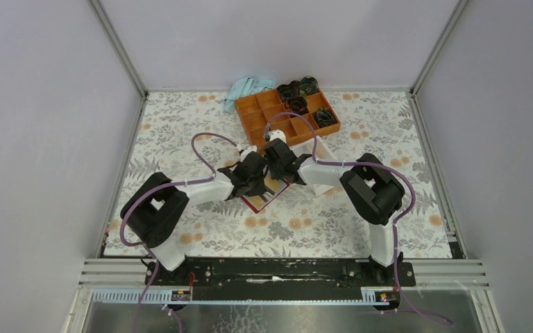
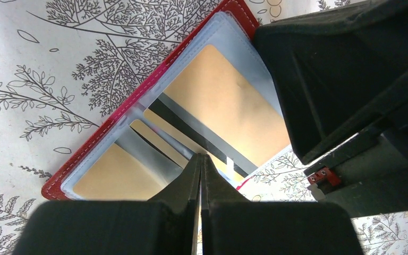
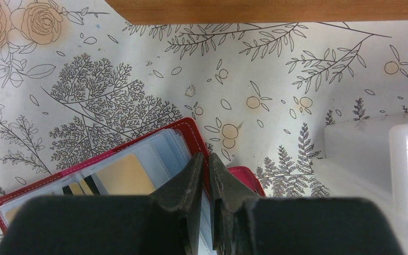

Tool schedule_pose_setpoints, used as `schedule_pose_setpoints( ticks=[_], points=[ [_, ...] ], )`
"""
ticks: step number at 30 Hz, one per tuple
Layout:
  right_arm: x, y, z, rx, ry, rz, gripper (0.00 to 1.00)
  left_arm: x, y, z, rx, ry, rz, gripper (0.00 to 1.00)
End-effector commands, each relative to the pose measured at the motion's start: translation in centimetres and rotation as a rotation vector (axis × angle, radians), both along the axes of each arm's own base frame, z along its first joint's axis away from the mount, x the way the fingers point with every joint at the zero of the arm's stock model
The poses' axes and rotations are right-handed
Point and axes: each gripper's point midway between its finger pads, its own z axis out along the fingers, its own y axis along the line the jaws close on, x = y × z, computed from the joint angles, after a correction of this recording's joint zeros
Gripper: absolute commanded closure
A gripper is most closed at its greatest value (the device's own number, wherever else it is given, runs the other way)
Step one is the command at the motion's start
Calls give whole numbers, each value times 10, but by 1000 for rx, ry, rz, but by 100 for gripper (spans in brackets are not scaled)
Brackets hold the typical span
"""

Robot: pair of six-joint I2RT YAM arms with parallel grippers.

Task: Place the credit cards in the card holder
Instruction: Insert the credit card into the card holder.

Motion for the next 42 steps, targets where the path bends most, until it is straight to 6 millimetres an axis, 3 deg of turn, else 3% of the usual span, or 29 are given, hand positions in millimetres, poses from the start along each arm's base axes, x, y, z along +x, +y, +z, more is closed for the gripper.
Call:
schedule_pose_setpoints(
  ticks=[1,15,33,42],
  points=[
    [-19,-5,-31,-11,101,18,85,16,-9,15,-16,-77,7,100],
    [-19,-6,-33,-17,101,13,85,4,6,31,-1,-99,28,100],
    [-16,-3,-29,-17,97,21,85,-8,17,3,74,-33,9,100],
    [-17,-2,-30,-17,101,25,85,-3,15,-5,94,-31,10,100]
  ],
)
